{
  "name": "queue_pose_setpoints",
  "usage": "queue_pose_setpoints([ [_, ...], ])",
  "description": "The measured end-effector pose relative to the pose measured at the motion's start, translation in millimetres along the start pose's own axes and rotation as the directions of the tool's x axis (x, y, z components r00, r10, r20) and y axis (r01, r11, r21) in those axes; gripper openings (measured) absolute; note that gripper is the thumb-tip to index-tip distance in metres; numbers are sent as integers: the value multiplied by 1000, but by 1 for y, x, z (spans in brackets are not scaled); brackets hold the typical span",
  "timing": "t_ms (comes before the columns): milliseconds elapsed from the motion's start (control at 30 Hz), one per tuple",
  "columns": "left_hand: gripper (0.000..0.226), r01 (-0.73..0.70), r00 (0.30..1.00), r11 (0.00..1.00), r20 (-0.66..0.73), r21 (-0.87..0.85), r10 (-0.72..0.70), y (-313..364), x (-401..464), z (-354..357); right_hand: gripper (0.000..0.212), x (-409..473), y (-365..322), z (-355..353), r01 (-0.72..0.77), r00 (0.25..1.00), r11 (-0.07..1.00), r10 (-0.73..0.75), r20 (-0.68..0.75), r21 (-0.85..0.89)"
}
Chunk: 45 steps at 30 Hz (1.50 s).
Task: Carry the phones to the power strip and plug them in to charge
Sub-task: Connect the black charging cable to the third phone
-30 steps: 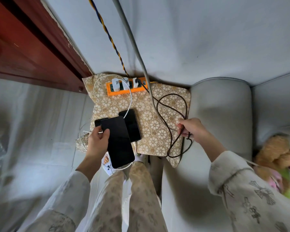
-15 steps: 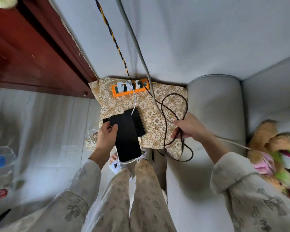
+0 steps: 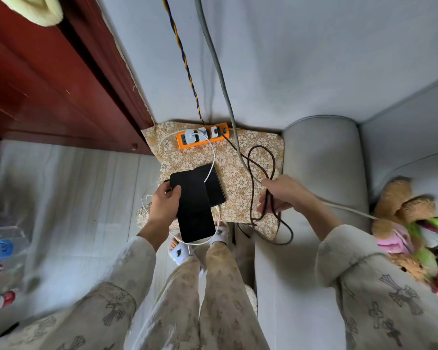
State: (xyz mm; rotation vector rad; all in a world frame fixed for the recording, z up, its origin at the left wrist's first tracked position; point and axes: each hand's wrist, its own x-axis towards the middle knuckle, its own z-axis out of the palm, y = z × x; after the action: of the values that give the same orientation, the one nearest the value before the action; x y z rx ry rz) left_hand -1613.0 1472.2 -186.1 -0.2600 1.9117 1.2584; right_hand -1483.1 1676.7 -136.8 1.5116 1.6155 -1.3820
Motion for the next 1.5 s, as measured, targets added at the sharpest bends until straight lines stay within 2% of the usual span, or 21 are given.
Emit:
queue_pose_setpoints([
  [67, 19, -15, 1000, 1000, 9, 0, 15, 1, -2, -3, 37, -3, -3, 3, 18, 999, 987, -25, 43, 163],
  [167, 27, -20, 1000, 1000, 18, -1, 20, 2, -3, -10, 28, -5, -9, 2, 64, 988, 903, -117, 99, 425],
  [300, 26, -1, 999, 1000, 42, -28, 3, 0, -7, -19, 19, -11, -19, 5, 39, 970, 801, -174, 171, 597],
  [400, 24, 31, 995, 997, 92, -64, -25, -1, -12, -27, 20, -13, -24, 13, -2, 961, 760, -178, 212, 649],
  [600, 36, 39, 962, 989, 274, -140, 1, -4, -13, -40, 13, -6, -33, 31, -44, 949, 767, -168, 267, 640],
  [733, 25, 0, 917, 985, 393, -174, 69, 0, -13, -29, 13, -3, -44, 41, -76, 950, 750, -145, 276, 656],
  [833, 29, 12, 874, 984, 480, -177, 75, 2, -16, -15, 12, 1, -46, 43, -33, 977, 796, -103, 189, 605],
  [900, 21, 17, 876, 984, 478, -177, 70, 3, -16, -8, 11, 2, -46, 39, -8, 984, 824, -95, 152, 566],
  [967, 20, -11, 885, 984, 457, -180, 93, 6, -18, -7, 13, 4, -44, 33, 62, 991, 879, -111, 76, 472],
  [1033, 23, -46, 899, 979, 419, -199, 127, 5, -18, -12, 20, 6, -41, 28, 149, 989, 920, -137, -59, 363],
  [1133, 25, -27, 935, 949, 328, -315, 135, 5, -18, -28, 23, 11, -32, 15, 199, 974, 904, -140, -177, 380],
  [1267, 34, 58, 960, 897, 271, -438, 70, 12, -18, -53, 23, 17, -20, 14, 197, 962, 958, -148, -231, 207],
  [1333, 32, 63, 976, 883, 212, -465, 42, 19, -17, -59, 38, 19, -18, 24, 182, 960, 979, -157, -231, 88],
  [1433, 30, 27, 992, 889, 122, -458, 32, 29, -19, -62, 59, 17, -19, 46, 267, 885, 945, -317, -340, -187],
  [1500, 29, 10, 995, 898, 95, -439, 36, 34, -20, -63, 61, 13, -18, 65, 378, 811, 845, -499, -304, -379],
])
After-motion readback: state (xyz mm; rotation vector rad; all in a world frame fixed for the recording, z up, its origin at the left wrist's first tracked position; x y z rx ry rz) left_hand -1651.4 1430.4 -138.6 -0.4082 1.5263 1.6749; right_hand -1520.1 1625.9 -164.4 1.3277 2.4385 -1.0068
